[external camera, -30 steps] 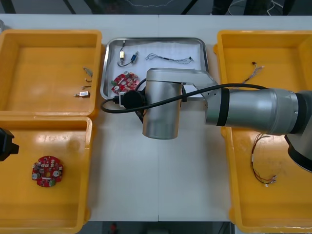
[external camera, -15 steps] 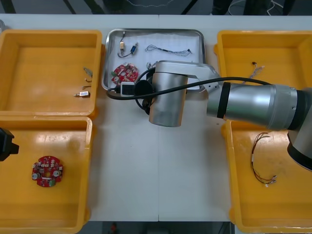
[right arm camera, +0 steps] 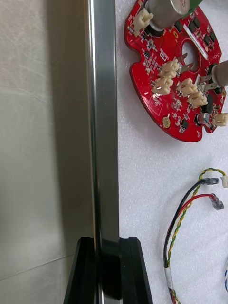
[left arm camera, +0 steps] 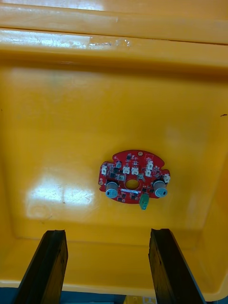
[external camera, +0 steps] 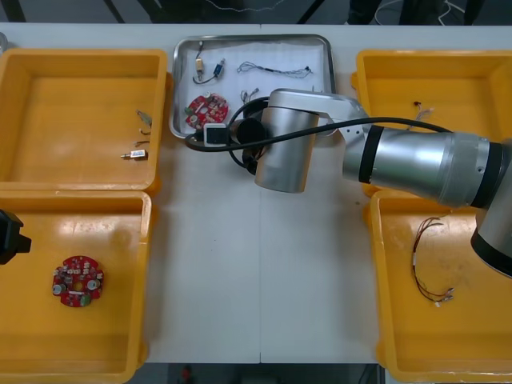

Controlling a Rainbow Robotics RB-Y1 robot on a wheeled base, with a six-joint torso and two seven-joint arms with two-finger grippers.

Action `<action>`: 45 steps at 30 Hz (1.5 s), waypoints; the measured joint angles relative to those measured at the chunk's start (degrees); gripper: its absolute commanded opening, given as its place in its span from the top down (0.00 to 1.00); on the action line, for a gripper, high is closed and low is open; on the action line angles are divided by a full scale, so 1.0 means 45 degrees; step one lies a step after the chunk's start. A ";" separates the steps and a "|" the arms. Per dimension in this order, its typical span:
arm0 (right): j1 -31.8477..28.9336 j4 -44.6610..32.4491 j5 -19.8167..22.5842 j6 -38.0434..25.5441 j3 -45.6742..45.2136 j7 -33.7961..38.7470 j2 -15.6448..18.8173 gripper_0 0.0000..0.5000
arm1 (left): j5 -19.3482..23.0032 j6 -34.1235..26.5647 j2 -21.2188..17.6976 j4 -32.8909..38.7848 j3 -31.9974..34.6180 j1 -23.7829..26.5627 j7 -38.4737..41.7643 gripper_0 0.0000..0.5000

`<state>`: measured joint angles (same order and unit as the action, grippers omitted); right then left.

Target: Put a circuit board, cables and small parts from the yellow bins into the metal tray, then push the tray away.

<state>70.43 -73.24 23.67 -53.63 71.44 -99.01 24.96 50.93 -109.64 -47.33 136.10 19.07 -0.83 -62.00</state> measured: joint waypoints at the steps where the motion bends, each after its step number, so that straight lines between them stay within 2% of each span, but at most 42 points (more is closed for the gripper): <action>1: 0.0005 0.0102 0.0000 0.0096 0.0000 -0.0001 0.0000 1.00 | 0.0000 0.0000 0.0000 0.0000 0.0000 0.0000 0.0000 0.00; 16: 0.0106 0.0944 -0.0003 0.0833 0.0000 -0.0405 -0.0015 1.00 | 0.0000 0.0000 0.0000 0.0000 0.0000 0.0000 0.0000 0.00; 18: 0.0114 0.0979 -0.0003 0.0859 0.0000 -0.0405 -0.0016 0.39 | 0.0000 0.0000 0.0000 0.0000 0.0000 0.0000 0.0000 0.00; 20: 0.0118 0.1018 -0.0003 0.0859 0.0000 -0.0405 -0.0018 0.09 | 0.0000 0.0000 0.0000 0.0000 0.0000 0.0000 0.0000 0.00; 21: 0.0119 0.1048 -0.0003 0.0859 0.0000 -0.0405 -0.0018 0.00 | 0.0000 0.0000 0.0000 0.0000 0.0000 0.0000 0.0000 0.00; 26: 0.0192 0.1097 -0.0026 0.0841 -0.0007 -0.0405 -0.0019 0.00 | 0.0000 0.0000 0.0000 0.0000 0.0000 0.0000 0.0000 0.00; 29: 0.0238 0.0972 0.0169 0.0326 -0.0088 -0.0405 -0.0029 0.00 | 0.0000 0.0000 0.0000 0.0000 0.0000 0.0000 0.0000 0.00; 33: 0.0225 0.0184 0.0822 -0.1248 -0.0690 -0.0405 -0.0030 0.00 | 0.0000 0.0000 0.0000 -0.0001 0.0000 0.0000 0.0000 0.00; 38: -0.0235 -0.1679 0.0781 -0.3349 -0.2202 -0.0405 -0.0035 0.00 | 0.0000 0.0000 0.0000 -0.0001 0.0001 0.0000 0.0000 0.00; 45: -0.1989 -0.5095 0.0433 -0.6781 -0.4827 -0.0405 -0.0043 0.00 | 0.0000 0.0000 -0.0001 -0.0002 0.0001 0.0000 0.0000 0.00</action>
<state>61.48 -96.16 25.62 -84.14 49.72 -100.83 24.76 50.93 -109.64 -47.33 136.09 19.08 -0.83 -62.01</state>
